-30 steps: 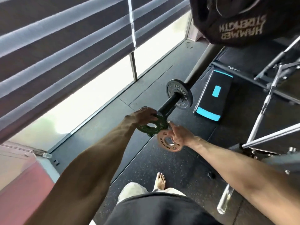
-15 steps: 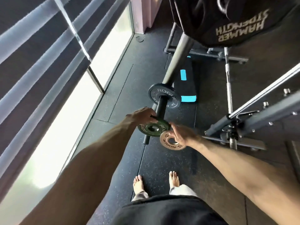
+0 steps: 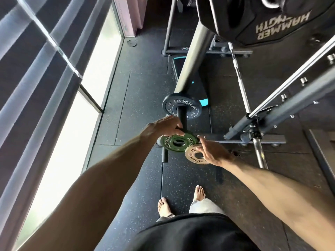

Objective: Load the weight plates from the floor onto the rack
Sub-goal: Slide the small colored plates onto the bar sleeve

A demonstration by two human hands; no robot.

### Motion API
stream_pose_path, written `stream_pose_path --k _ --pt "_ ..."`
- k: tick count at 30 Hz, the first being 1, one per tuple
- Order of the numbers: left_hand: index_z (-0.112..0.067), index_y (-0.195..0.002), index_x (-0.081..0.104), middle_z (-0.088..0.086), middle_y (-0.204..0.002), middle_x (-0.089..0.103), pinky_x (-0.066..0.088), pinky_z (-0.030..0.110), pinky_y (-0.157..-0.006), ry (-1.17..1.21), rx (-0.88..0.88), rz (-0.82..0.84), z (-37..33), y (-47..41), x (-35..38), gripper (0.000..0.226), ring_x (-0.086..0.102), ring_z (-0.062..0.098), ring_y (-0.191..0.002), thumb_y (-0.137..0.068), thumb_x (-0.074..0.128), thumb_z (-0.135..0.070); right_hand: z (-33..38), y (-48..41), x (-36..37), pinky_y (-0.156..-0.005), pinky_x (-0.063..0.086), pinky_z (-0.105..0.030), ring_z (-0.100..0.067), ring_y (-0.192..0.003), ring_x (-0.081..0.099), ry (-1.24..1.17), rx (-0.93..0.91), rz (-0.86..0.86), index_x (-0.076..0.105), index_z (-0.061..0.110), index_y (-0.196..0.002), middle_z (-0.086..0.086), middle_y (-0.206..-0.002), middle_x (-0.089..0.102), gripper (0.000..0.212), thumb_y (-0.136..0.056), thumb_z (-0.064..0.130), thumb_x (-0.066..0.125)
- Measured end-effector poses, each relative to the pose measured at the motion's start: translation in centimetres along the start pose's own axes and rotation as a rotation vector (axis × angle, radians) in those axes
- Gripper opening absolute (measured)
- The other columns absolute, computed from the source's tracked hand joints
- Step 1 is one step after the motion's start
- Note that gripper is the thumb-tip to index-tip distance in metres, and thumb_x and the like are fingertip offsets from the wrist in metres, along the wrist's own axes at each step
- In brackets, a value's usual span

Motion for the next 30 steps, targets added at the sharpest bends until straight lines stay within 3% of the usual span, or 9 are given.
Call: stream_pose_path --k 5,8,12,16,19,23,24,27,30 --pt "-0.010 -0.109 0.071 0.008 -0.109 0.072 0.048 0.033 -0.087 0.028 0.019 -0.023 -0.3 -1.0 0.6 0.034 0.066 0.021 -0.100 -0.086 0.072 -0.034 -0.7 -0.6 -0.4 -0.068 0.059 -0.035 -0.020 -0.071 0.066 0.029 0.086 -0.022 0.011 0.000 -0.154 -0.011 -0.093 0.069 0.066 -0.102 0.022 0.046" --pt "-0.008 -0.110 0.070 0.009 -0.108 0.072 0.048 0.033 -0.090 -0.016 0.032 -0.074 -0.3 -1.3 0.7 0.034 0.067 0.022 -0.101 -0.086 0.071 -0.033 -0.4 -1.6 -0.4 -0.062 0.058 -0.036 -0.021 -0.068 0.065 0.075 0.101 -0.031 0.016 0.001 -0.150 -0.010 -0.091 0.068 0.061 -0.102 0.021 0.048" --pt "-0.009 -0.097 0.072 0.010 -0.093 0.072 0.052 0.034 -0.078 -0.144 0.046 -0.189 -0.6 -2.1 -0.8 0.024 0.070 0.024 -0.086 -0.091 0.066 -0.032 -0.3 -3.3 -1.4 -0.055 0.058 -0.036 -0.019 -0.060 0.063 0.032 0.145 -0.061 0.019 0.007 -0.142 -0.008 -0.086 0.070 0.054 -0.101 0.021 0.051" --pt "-0.006 -0.097 0.071 0.014 -0.093 0.072 0.055 0.041 -0.084 -0.197 0.021 -0.258 -0.2 -3.9 -1.8 0.021 0.070 0.028 -0.088 -0.097 0.060 -0.024 -0.3 -5.4 -3.6 -0.042 0.045 -0.027 -0.014 -0.047 0.051 -0.086 0.175 -0.035 0.026 -0.002 -0.140 0.000 -0.064 0.056 0.045 -0.105 0.019 0.044" --pt "-0.004 -0.099 0.071 0.016 -0.097 0.073 0.055 0.043 -0.086 -0.221 0.005 -0.295 0.2 -5.4 -2.4 0.020 0.070 0.031 -0.092 -0.096 0.059 -0.020 -0.5 -6.0 -4.3 -0.047 0.041 -0.024 -0.013 -0.054 0.050 -0.047 0.208 -0.014 0.027 -0.008 -0.140 -0.003 -0.074 0.060 0.042 -0.106 0.014 0.038" --pt "-0.005 -0.103 0.070 0.018 -0.104 0.071 0.052 0.043 -0.087 -0.234 -0.042 -0.318 0.5 -6.7 -3.2 0.021 0.068 0.034 -0.100 -0.096 0.058 -0.021 -0.8 -5.9 -2.1 -0.052 0.036 -0.019 -0.001 -0.056 0.033 0.005 0.135 0.175 0.044 0.016 -0.121 0.008 -0.071 0.037 0.019 -0.104 0.008 0.043" --pt "-0.006 -0.104 0.069 0.017 -0.106 0.070 0.051 0.042 -0.087 -0.230 -0.051 -0.327 0.5 -6.9 -3.4 0.022 0.066 0.034 -0.103 -0.094 0.061 -0.024 -0.6 -5.6 -1.7 -0.056 0.037 -0.021 -0.001 -0.059 0.033 0.004 0.124 0.216 0.049 0.016 -0.116 0.010 -0.073 0.036 0.015 -0.101 0.011 0.049" --pt "-0.008 -0.108 0.062 0.012 -0.114 0.064 0.050 0.045 -0.088 -0.228 -0.037 -0.404 0.0 -6.6 -4.3 0.027 0.058 0.030 -0.111 -0.092 0.063 -0.030 1.1 -4.6 -0.6 -0.060 0.052 -0.026 -0.013 -0.073 0.059 -0.008 0.019 0.331 0.054 0.014 -0.098 0.001 -0.084 0.057 0.005 -0.098 0.015 0.059" --pt "-0.009 -0.108 0.056 0.012 -0.110 0.062 0.053 0.046 -0.080 -0.145 -0.050 -0.536 0.1 -5.3 -4.5 0.024 0.061 0.032 -0.103 -0.095 0.056 -0.030 2.5 -4.4 -0.3 -0.069 0.060 -0.035 -0.020 -0.078 0.068 -0.086 -0.079 0.327 0.055 0.018 -0.099 -0.006 -0.093 0.066 0.004 -0.098 0.017 0.058"
Point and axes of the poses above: each hand's wrist, its own y-axis away from the middle knuckle, its own x-axis out of the palm, z = x × y, the point moved 3 cm from there along -y, towards the middle knuckle
